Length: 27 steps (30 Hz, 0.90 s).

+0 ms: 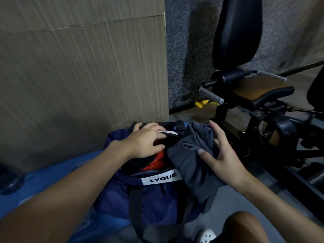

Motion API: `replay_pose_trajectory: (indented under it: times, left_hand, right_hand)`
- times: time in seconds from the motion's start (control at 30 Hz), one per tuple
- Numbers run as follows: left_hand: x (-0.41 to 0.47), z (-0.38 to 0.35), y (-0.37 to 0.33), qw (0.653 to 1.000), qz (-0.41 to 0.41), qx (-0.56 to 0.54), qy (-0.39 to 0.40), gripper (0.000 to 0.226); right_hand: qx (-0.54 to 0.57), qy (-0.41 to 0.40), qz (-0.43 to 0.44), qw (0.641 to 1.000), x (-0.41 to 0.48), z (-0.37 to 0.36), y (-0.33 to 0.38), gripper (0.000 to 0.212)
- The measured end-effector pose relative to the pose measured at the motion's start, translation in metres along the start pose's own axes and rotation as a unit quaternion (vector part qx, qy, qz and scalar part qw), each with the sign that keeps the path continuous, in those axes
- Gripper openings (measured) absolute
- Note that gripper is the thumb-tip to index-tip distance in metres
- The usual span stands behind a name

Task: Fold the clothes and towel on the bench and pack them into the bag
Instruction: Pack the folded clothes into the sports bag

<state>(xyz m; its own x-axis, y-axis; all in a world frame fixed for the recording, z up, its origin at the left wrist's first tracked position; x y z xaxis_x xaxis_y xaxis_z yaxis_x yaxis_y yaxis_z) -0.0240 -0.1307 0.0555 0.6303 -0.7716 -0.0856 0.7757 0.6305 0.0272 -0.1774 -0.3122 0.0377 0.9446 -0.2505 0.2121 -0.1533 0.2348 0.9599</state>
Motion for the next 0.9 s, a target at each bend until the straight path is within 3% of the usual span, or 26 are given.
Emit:
replay_pose_trajectory:
  times: [0.27,0.4,0.5,0.63,0.83,0.9]
  left_hand:
    - [0.007,0.011,0.003,0.999,0.022,-0.024,-0.035,0.060]
    - [0.013,0.017,0.010,0.997,0.028,-0.040,-0.054,0.069]
    - [0.017,0.026,0.015,0.995,0.032,-0.056,-0.076,0.084]
    - [0.019,0.039,0.013,0.993,0.039,-0.076,-0.087,0.076]
    - [0.020,0.047,0.016,0.988,0.023,-0.112,-0.108,0.081]
    - [0.018,0.048,0.016,0.986,0.012,-0.123,-0.114,0.076]
  right_hand:
    - [0.003,-0.016,0.039,0.999,0.012,-0.009,0.000,0.073]
    - [0.032,-0.023,0.020,0.999,0.023,-0.026,-0.015,0.051]
    - [0.080,-0.049,-0.064,0.994,0.031,-0.042,-0.037,0.029]
    - [0.189,-0.108,-0.168,0.961,0.047,-0.061,-0.050,0.024]
    - [0.165,-0.105,-0.128,0.972,0.083,-0.082,-0.057,0.023]
    - [0.161,-0.131,-0.154,0.966,0.091,-0.082,-0.069,0.026]
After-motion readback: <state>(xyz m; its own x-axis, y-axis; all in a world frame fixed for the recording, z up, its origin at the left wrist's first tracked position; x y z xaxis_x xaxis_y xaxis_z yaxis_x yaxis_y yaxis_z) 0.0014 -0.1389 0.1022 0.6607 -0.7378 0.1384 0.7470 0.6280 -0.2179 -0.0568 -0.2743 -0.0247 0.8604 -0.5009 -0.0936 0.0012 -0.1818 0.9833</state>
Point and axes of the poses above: each hand's wrist, its own x-axis towards the middle knuckle, its own z-axis out of the back of the hand, y = z × x, the point moved 5 cm from there along x, towards the middle knuckle, and after that the axes turned 10 degrees about x, right-handed, at the moved point
